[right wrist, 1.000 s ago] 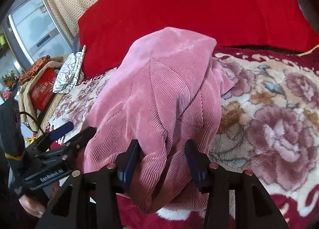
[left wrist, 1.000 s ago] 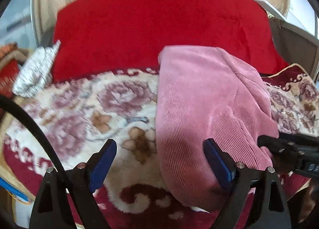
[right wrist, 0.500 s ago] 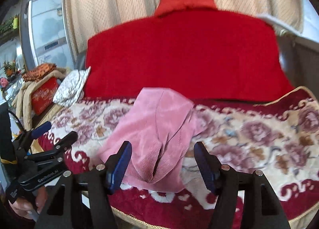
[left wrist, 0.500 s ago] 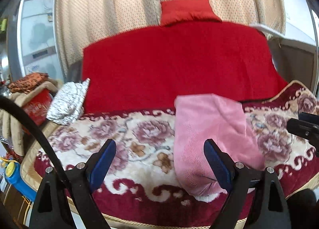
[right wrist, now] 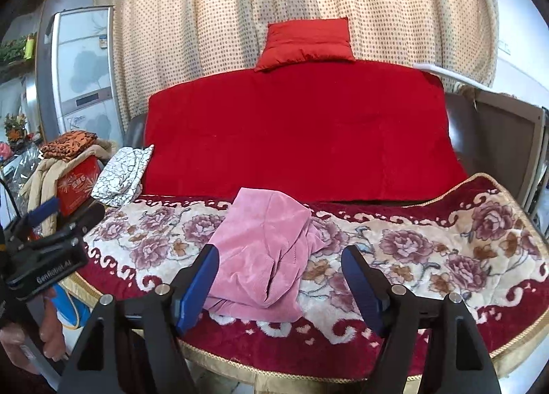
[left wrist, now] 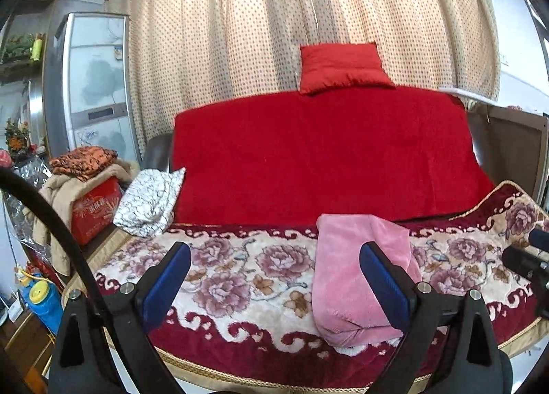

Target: Fold large clothes

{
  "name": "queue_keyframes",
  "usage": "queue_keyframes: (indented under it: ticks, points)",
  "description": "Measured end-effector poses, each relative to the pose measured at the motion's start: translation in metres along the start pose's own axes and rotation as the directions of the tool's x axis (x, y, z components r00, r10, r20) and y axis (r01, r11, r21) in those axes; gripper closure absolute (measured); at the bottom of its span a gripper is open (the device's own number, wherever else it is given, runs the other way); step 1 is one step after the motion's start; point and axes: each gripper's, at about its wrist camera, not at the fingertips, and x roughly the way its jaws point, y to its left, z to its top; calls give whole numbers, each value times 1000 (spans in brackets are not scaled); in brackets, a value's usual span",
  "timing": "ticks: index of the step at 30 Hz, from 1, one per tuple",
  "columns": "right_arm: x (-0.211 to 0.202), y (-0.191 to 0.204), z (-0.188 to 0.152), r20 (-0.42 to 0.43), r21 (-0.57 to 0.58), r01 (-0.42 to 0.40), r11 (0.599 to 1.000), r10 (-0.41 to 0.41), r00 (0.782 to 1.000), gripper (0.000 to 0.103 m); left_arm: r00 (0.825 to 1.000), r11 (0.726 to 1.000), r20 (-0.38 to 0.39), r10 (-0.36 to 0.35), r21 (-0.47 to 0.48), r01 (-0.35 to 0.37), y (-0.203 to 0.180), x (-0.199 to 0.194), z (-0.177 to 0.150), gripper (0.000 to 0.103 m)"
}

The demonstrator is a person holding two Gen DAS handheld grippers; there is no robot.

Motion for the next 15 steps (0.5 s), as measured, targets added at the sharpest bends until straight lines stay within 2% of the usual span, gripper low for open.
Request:
queue_keyframes:
  ticks: [4, 15]
  points:
    - [-9, 7, 2, 3, -18, -4, 1000, 4, 1000, 22, 1000, 1000, 19, -5, -1, 5, 2, -16, 7, 4]
    - [-34, 15, 9, 34, 7, 0, 1000, 0, 999, 22, 992, 999, 115, 46, 1, -47, 4, -61, 25, 3]
